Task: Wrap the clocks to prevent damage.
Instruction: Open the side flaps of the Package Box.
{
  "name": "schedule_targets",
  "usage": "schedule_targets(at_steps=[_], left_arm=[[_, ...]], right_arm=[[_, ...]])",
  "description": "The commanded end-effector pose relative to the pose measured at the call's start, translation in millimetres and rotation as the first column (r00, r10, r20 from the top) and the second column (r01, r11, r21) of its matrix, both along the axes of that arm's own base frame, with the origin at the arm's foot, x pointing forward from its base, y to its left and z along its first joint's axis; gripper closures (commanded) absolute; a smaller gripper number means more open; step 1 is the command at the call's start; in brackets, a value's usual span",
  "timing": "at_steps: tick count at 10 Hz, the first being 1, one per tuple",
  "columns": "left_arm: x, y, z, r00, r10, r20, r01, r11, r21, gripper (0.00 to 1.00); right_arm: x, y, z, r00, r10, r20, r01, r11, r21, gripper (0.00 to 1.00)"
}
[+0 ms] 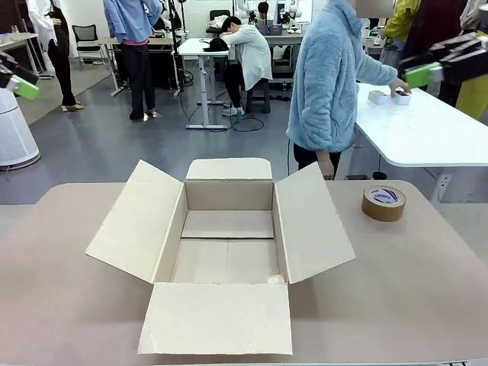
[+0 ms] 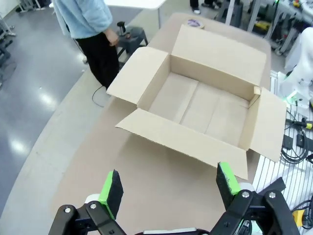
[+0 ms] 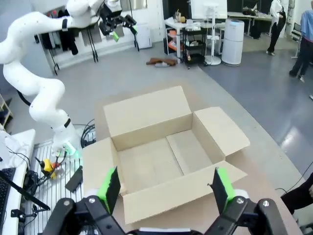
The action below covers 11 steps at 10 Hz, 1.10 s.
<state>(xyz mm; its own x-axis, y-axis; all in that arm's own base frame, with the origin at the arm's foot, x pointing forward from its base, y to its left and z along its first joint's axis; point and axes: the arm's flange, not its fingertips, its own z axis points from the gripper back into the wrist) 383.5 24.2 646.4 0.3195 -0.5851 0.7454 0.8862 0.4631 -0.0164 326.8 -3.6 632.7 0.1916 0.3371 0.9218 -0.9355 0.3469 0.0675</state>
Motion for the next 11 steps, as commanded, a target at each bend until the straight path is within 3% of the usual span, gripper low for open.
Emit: schedule_targets(at_steps=[1, 2, 3, 4, 6, 7, 8, 10, 11], left_arm=[[-1.4, 13.7, -16.9, 0.998, 0.016, -0.064, -0.018, 0.999, -0.027, 0.0], [1.2, 22.1, -22.8, 0.99, 0.065, -0.126, -0.067, 0.998, -0.011, 0.0], [0.3, 15.7, -25.1, 0.962, 0.26, -0.08, -0.25, 0.961, 0.123, 0.0], [-2.3, 24.2, -20.3, 0.997, 0.031, -0.072, -0.032, 0.999, -0.024, 0.0], [-2.3, 24.2, -20.3, 0.997, 0.031, -0.072, -0.032, 0.999, -0.024, 0.0], [0.0, 27.5, -26.2, 0.991, 0.097, -0.088, -0.096, 0.995, 0.014, 0.0], [12.8, 57.6, -29.2, 0.987, -0.092, -0.134, 0.08, 0.993, -0.09, 0.0], [21.7, 104.9, -40.4, 0.964, -0.224, -0.142, 0.198, 0.964, -0.177, 0.0], [21.9, 119.9, -44.3, 0.952, -0.288, -0.102, 0.262, 0.942, -0.208, 0.0]], right_arm=[[-9.1, -26.0, -16.7, 0.999, -0.028, -0.043, 0.03, 0.998, 0.046, 0.0], [-10.5, -38.6, -19.6, 0.995, -0.073, -0.071, 0.078, 0.995, 0.058, 0.0], [-10.7, -35.2, -19.7, 0.937, -0.319, -0.145, 0.32, 0.947, -0.012, 0.0], [-9.3, -37.3, -14.2, 0.997, -0.049, -0.053, 0.052, 0.997, 0.05, 0.0], [-9.3, -37.3, -14.2, 0.997, -0.049, -0.053, 0.052, 0.997, 0.05, 0.0], [-12.5, -46.6, -16.6, 0.988, -0.124, -0.087, 0.127, 0.991, 0.03, 0.0], [-0.9, -72.5, -16.5, 0.994, -0.001, -0.111, 0.014, 0.993, 0.116, 0.0], [0.1, -112.7, -26.0, 0.993, 0.029, -0.118, -0.008, 0.984, 0.177, 0.0], [-2.2, -129.1, -29.4, 0.993, 0.039, -0.109, -0.018, 0.982, 0.191, 0.0]])
